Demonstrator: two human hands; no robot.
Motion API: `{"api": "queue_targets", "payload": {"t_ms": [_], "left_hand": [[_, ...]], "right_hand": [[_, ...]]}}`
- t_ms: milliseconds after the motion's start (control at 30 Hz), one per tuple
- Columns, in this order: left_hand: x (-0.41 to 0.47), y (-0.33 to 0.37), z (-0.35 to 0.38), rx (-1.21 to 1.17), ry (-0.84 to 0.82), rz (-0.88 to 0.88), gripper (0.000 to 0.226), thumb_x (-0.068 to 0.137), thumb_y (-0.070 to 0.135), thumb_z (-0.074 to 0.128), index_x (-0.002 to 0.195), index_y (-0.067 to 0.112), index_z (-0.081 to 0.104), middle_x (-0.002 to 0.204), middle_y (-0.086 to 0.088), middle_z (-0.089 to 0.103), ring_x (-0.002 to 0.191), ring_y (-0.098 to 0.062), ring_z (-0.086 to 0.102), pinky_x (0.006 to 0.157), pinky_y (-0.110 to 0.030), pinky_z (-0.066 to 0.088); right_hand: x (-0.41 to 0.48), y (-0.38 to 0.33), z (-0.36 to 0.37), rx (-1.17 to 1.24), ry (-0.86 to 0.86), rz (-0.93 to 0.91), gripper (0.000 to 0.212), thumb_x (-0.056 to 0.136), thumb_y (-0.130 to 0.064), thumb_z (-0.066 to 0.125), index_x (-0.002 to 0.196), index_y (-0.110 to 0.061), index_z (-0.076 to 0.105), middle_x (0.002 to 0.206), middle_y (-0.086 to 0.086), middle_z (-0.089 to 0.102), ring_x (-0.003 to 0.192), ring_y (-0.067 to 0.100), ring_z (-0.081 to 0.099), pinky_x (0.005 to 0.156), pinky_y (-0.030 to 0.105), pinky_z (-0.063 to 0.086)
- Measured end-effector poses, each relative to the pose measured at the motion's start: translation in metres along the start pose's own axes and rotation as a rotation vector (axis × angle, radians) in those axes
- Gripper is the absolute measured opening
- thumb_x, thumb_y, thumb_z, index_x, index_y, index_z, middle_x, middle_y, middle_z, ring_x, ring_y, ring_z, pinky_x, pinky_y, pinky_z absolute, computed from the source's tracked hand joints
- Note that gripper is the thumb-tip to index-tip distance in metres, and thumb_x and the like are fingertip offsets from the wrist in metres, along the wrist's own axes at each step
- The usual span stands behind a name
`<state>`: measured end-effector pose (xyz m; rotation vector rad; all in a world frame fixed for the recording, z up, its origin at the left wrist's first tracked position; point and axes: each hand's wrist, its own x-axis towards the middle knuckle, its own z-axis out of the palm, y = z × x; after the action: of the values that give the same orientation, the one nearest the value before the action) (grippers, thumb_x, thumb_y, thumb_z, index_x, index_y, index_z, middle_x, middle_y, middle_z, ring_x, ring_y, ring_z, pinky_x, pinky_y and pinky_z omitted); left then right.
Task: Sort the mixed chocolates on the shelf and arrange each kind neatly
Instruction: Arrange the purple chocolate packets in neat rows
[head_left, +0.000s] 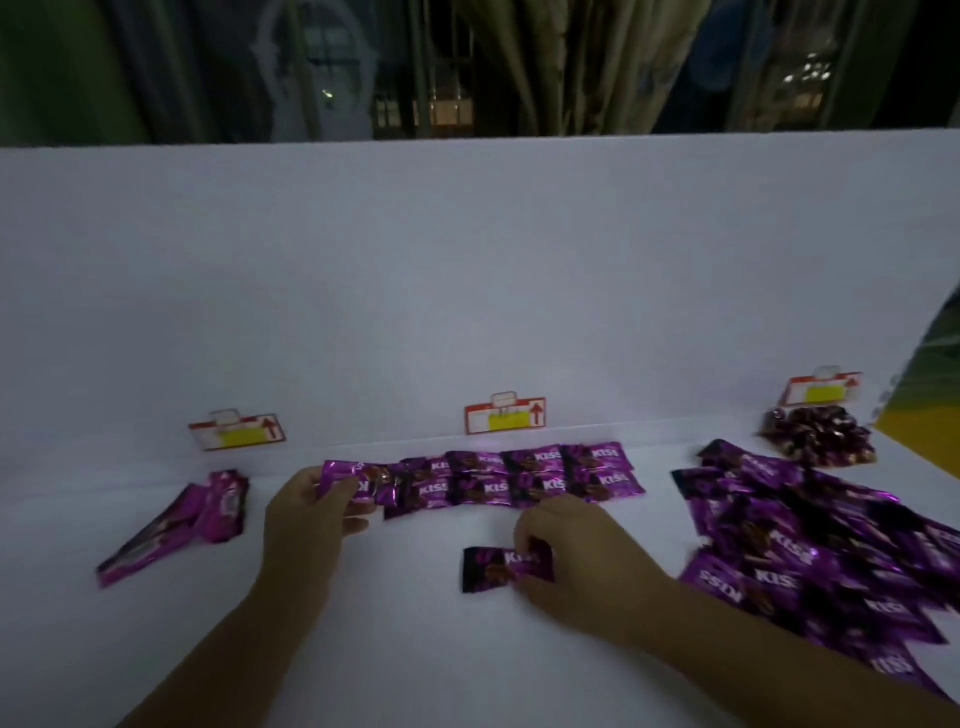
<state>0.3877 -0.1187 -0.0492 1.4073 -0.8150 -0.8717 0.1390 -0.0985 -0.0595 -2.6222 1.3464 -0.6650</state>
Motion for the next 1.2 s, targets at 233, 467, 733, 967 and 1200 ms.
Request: {"api": "queue_targets", "payload": {"t_ms": [233, 467, 733, 967, 1200], "left_hand": [[0.003, -0.001, -0.007, -0.094, -0.019, -0.01, 0.015, 0.09, 0.002, 0.053, 0.086, 0.016, 0.059, 0.08, -0.01, 0.069, 0.058, -0.017, 0.068, 0.049, -0.023, 0.054], [0.01, 0.005, -0.015, -0.173, 0.022, -0.022, 0.014, 0.091, 0.0, 0.049, 0.095, 0.005, 0.06, 0.081, -0.01, 0.067, 0.06, -0.016, 0.066, 0.044, -0.018, 0.049], [-0.017, 0.019, -0.007, -0.146, -0.225, -0.064, 0.01, 0.087, 0.0, 0.056, 0.082, 0.003, 0.064, 0.069, -0.011, 0.07, 0.057, -0.021, 0.067, 0.05, -0.025, 0.055], [-0.038, 0.018, 0.005, 0.089, -0.343, 0.17, 0.013, 0.084, 0.003, 0.062, 0.08, 0.016, 0.065, 0.062, 0.001, 0.07, 0.052, -0.012, 0.063, 0.051, -0.021, 0.052], [-0.03, -0.002, -0.007, 0.946, -0.522, 0.632, 0.036, 0.09, 0.037, 0.054, 0.125, 0.028, 0.053, 0.12, 0.017, 0.043, 0.105, 0.007, 0.037, 0.079, 0.002, 0.025]], "right_hand": [[0.043, -0.017, 0.029, -0.031, 0.041, -0.006, 0.024, 0.082, -0.041, 0.064, 0.096, -0.022, 0.068, 0.099, -0.004, 0.062, 0.094, 0.014, 0.051, 0.082, 0.025, 0.038], [0.063, -0.029, 0.046, -0.03, 0.04, -0.05, 0.024, 0.08, -0.037, 0.062, 0.096, -0.022, 0.071, 0.094, -0.002, 0.064, 0.087, 0.017, 0.057, 0.078, 0.034, 0.049], [0.069, -0.043, 0.0, 0.166, 0.291, -0.076, 0.034, 0.078, -0.046, 0.057, 0.101, -0.021, 0.063, 0.098, -0.009, 0.059, 0.093, 0.005, 0.05, 0.082, 0.011, 0.036], [0.072, -0.047, -0.018, 0.424, -0.22, 0.048, 0.053, 0.083, -0.019, 0.069, 0.129, -0.031, 0.046, 0.096, -0.019, 0.06, 0.084, -0.005, 0.059, 0.075, 0.014, 0.05], [0.038, -0.011, -0.034, 0.51, -0.321, 0.461, 0.006, 0.082, -0.013, 0.069, 0.082, -0.015, 0.063, 0.074, 0.003, 0.069, 0.062, 0.009, 0.066, 0.062, 0.022, 0.056]]}}
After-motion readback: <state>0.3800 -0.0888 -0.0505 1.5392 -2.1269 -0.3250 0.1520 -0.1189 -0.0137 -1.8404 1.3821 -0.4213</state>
